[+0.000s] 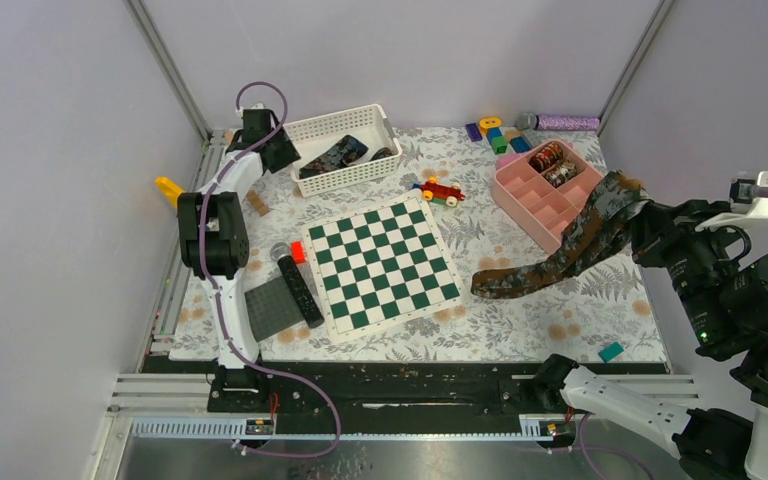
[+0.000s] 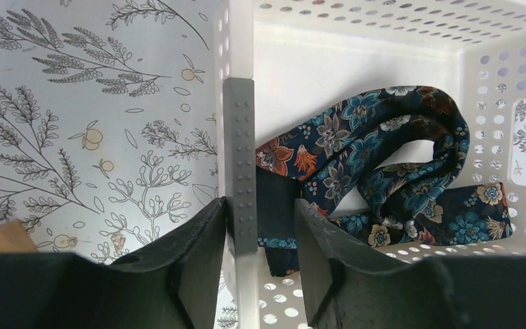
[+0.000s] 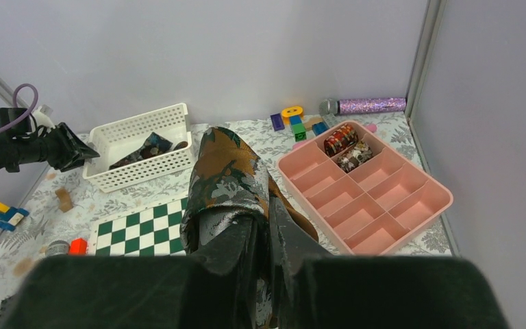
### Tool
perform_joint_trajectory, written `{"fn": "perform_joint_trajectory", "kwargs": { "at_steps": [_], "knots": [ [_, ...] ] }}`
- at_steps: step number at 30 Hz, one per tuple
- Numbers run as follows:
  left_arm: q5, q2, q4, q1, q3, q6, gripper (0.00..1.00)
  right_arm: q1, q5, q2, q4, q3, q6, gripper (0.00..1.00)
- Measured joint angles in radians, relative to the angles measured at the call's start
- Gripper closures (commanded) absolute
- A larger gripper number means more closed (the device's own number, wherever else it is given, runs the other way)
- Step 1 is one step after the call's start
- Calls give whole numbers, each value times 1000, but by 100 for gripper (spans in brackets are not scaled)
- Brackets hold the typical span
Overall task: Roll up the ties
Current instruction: Place the bin at the corner of the board.
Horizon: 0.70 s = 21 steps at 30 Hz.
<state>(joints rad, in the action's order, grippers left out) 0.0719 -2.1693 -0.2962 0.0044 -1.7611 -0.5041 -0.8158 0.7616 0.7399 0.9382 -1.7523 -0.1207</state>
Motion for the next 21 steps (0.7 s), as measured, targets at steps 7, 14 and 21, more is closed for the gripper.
{"fn": "perform_joint_trajectory", "kwargs": {
  "at_steps": [7, 14, 21],
  "knots": [
    [0, 1, -8, 19, 0, 3, 31, 0, -38, 3, -1, 26, -12, 100],
    [2, 219, -26, 24, 184, -20, 29, 0, -138, 53, -10, 33, -10, 100],
    [106, 728, 124, -50, 449, -60, 30, 0, -206, 143, -69, 66, -9, 100]
  ]
}}
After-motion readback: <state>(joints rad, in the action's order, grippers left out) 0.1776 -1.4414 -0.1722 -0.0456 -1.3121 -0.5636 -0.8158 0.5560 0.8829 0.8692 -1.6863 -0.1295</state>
